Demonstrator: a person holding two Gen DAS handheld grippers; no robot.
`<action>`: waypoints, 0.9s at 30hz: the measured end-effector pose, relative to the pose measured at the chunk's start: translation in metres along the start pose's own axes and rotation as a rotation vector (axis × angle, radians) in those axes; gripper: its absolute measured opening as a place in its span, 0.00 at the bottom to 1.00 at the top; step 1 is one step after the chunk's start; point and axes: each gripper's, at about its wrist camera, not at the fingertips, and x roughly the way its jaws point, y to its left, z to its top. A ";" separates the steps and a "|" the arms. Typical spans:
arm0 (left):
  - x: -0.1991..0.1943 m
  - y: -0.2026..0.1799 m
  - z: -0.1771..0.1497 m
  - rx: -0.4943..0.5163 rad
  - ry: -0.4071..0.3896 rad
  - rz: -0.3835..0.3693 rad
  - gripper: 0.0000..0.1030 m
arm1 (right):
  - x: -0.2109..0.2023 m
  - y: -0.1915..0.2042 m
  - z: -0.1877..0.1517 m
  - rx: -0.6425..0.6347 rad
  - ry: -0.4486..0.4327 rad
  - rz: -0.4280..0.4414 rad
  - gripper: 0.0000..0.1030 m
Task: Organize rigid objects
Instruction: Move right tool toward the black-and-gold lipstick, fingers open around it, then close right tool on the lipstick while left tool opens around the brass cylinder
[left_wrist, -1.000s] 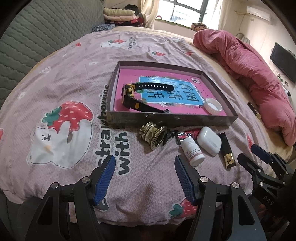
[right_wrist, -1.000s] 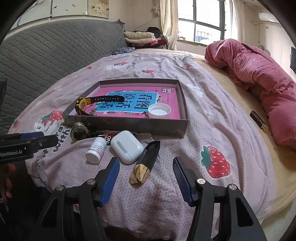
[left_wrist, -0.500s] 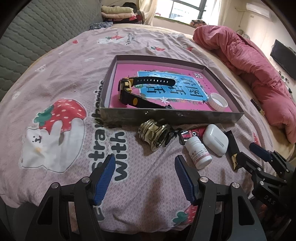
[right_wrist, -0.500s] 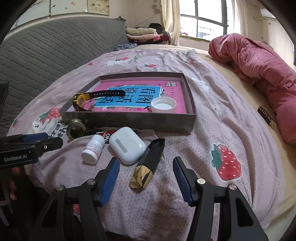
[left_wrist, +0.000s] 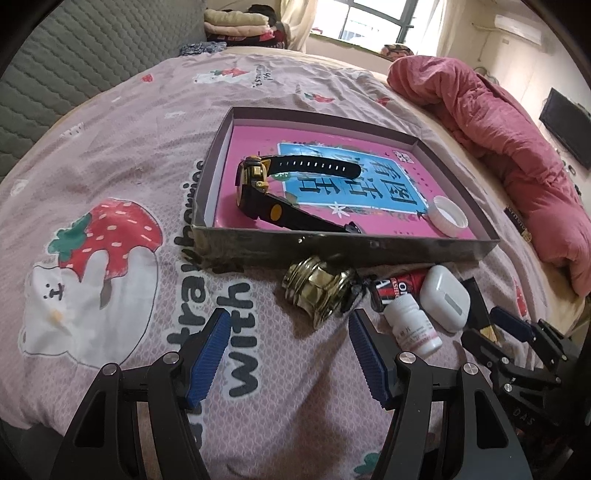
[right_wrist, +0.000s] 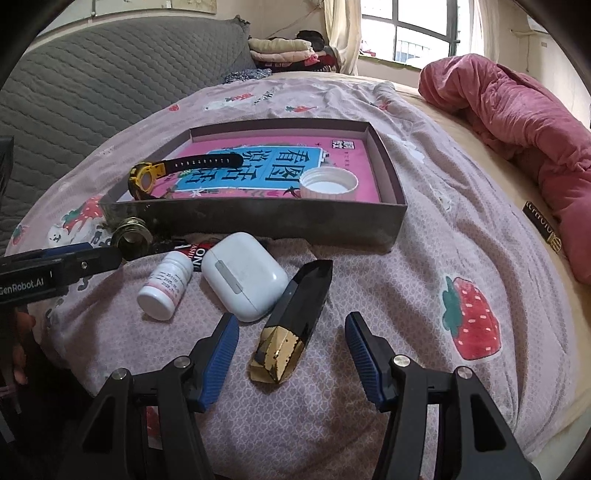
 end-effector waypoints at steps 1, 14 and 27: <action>0.001 0.001 0.001 -0.004 -0.002 -0.006 0.66 | 0.000 -0.002 0.000 0.007 0.001 0.000 0.57; 0.016 0.002 0.009 0.003 -0.008 -0.032 0.66 | 0.004 -0.007 0.001 0.023 0.003 -0.004 0.57; 0.019 0.008 0.011 -0.017 -0.013 -0.065 0.66 | 0.008 -0.020 0.004 0.053 0.000 -0.042 0.57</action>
